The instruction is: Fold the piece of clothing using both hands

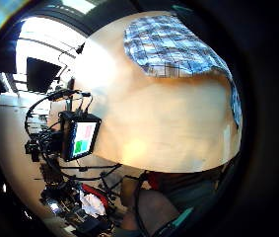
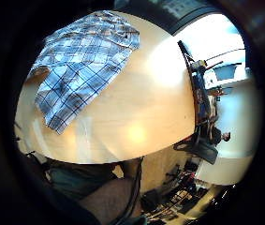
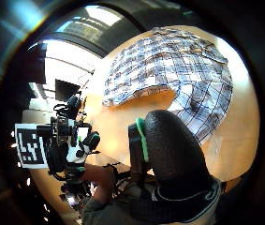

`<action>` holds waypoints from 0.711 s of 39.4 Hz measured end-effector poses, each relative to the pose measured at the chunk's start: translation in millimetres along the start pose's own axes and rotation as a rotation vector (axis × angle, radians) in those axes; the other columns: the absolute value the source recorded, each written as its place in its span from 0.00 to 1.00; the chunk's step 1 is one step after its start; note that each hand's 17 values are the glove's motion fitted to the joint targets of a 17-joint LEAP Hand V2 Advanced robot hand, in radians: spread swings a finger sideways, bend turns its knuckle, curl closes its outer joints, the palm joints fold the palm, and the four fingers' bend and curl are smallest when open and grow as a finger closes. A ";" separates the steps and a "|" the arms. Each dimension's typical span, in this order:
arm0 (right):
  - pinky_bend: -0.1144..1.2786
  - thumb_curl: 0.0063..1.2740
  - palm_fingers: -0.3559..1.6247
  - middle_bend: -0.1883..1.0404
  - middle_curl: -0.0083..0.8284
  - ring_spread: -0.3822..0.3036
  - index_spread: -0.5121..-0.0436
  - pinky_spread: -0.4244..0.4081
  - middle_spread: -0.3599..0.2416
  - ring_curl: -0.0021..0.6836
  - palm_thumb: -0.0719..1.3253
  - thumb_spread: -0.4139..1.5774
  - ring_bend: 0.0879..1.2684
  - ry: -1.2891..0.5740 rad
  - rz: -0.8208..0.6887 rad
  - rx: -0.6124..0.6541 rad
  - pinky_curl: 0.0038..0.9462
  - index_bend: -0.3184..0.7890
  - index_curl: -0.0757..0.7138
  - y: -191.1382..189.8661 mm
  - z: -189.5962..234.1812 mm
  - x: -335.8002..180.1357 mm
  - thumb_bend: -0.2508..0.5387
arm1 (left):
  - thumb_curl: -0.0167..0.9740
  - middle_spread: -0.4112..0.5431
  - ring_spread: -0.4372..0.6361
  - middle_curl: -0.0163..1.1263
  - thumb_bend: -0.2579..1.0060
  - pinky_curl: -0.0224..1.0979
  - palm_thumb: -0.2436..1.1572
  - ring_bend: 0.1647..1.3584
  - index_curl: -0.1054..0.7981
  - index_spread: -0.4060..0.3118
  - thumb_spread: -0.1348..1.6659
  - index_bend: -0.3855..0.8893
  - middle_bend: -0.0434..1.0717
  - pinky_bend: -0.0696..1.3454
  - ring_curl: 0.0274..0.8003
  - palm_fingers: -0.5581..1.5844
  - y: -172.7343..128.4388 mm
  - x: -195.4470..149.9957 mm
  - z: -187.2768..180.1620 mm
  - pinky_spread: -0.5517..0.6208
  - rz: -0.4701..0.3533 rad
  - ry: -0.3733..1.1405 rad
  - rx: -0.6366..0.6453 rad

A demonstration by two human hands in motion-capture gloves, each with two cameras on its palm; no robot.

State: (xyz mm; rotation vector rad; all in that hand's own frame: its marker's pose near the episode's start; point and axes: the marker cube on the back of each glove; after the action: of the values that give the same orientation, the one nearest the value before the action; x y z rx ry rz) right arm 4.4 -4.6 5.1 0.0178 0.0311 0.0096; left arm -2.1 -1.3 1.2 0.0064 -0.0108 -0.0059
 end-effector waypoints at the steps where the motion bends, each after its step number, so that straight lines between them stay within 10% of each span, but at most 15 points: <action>1: 0.41 0.04 0.34 0.29 0.06 0.65 0.62 0.68 0.57 0.07 0.22 0.48 0.12 0.000 -0.001 0.011 0.12 0.47 0.19 -1.6 0.8 -0.1 0.51 | 0.07 0.45 0.53 0.09 0.27 0.06 0.29 0.22 0.18 0.49 0.36 0.43 0.25 0.25 0.09 0.46 0.3 0.0 -0.5 0.62 -0.001 0.000 0.001; 11: 0.44 0.10 0.31 0.29 0.15 0.72 0.34 0.79 0.56 0.18 0.21 0.71 0.13 -0.016 0.000 0.061 0.23 0.45 0.33 1.7 -13.4 -4.1 0.46 | 0.16 0.47 0.63 0.19 0.24 0.14 0.30 0.26 0.29 0.44 0.57 0.43 0.24 0.28 0.21 0.43 -4.9 2.5 3.1 0.74 0.030 0.023 0.039; 28: 0.46 0.15 0.30 0.29 0.24 0.74 0.25 0.81 0.55 0.27 0.18 0.81 0.15 -0.023 -0.015 0.042 0.30 0.44 0.43 -0.1 -7.2 -0.6 0.32 | 0.24 0.48 0.66 0.27 0.19 0.19 0.32 0.27 0.39 0.42 0.66 0.42 0.22 0.28 0.26 0.41 8.0 8.1 -7.3 0.80 0.023 0.003 -0.020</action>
State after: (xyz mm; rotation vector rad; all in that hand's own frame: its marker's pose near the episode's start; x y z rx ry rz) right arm 3.5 -4.6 -2.1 0.0593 0.0089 -0.0060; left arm 6.1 6.8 -5.9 -0.0141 -0.0078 0.0169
